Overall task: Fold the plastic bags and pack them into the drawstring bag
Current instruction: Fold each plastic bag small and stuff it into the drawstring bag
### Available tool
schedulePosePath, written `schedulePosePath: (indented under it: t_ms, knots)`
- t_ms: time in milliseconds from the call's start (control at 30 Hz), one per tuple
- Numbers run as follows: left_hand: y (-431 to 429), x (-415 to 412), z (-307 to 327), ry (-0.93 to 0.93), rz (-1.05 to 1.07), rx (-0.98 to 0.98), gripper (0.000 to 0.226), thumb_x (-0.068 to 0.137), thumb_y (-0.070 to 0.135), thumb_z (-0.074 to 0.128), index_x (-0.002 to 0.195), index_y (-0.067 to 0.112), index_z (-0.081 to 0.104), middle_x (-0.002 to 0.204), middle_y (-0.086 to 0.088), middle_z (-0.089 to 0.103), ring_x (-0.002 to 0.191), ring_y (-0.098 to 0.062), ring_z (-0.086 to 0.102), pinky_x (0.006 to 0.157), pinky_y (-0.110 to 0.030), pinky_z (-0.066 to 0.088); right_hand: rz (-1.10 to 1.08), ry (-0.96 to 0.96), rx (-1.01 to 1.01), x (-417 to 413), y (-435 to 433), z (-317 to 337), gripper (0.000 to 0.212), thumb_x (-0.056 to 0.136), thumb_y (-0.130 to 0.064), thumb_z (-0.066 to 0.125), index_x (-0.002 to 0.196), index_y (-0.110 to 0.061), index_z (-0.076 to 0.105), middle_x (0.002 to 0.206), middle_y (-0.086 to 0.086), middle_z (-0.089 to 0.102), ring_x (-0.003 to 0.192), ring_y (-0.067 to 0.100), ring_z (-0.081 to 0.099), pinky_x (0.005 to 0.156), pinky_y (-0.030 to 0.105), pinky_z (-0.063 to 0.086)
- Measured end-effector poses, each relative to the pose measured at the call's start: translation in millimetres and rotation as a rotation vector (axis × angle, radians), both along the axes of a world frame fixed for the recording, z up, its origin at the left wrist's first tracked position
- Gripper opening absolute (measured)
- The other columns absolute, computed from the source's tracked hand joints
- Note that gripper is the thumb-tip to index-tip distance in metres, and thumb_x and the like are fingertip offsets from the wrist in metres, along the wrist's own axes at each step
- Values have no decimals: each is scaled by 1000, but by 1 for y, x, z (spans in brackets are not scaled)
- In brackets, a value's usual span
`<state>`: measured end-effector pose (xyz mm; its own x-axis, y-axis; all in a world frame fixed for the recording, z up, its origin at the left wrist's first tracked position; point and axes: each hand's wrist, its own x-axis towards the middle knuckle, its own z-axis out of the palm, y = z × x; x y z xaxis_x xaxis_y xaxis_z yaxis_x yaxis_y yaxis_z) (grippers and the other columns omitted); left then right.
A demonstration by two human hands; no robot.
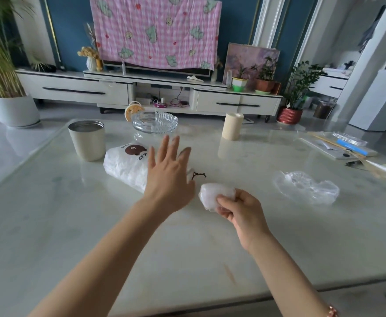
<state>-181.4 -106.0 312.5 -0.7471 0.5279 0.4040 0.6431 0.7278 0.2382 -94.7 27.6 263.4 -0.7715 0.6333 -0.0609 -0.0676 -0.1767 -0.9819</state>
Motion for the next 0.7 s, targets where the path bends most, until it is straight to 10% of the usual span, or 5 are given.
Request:
schedulePosePath:
  t_ms: [167, 400, 701]
  knots:
    - [-9, -11, -39, -124, 69, -147, 65, 97, 36, 39, 150, 17, 6, 157, -6, -15, 143, -25, -17, 113, -47, -8, 82, -63, 263, 0, 2, -11, 21, 76, 7, 69, 77, -12, 60, 68, -1, 59, 59, 8, 52, 52, 14, 44]
    - [-7, -24, -55, -69, -12, 189, 44, 102, 33, 26, 141, 21, 40, 156, -2, 18, 146, -20, 2, 115, -38, -5, 131, 36, 810, -20, -2, -27, 35, 77, 1, 69, 64, -28, 54, 61, -12, 57, 59, -3, 52, 60, 13, 41]
    - [5, 1, -47, -201, -251, 526, 36, 100, 20, 35, 128, 10, 56, 129, 15, 41, 131, -2, 21, 114, -29, 14, -131, 217, 1146, -53, 2, -21, 6, 73, -5, 58, 77, -8, 62, 124, 11, 54, 115, 20, 46, 94, 29, 37]
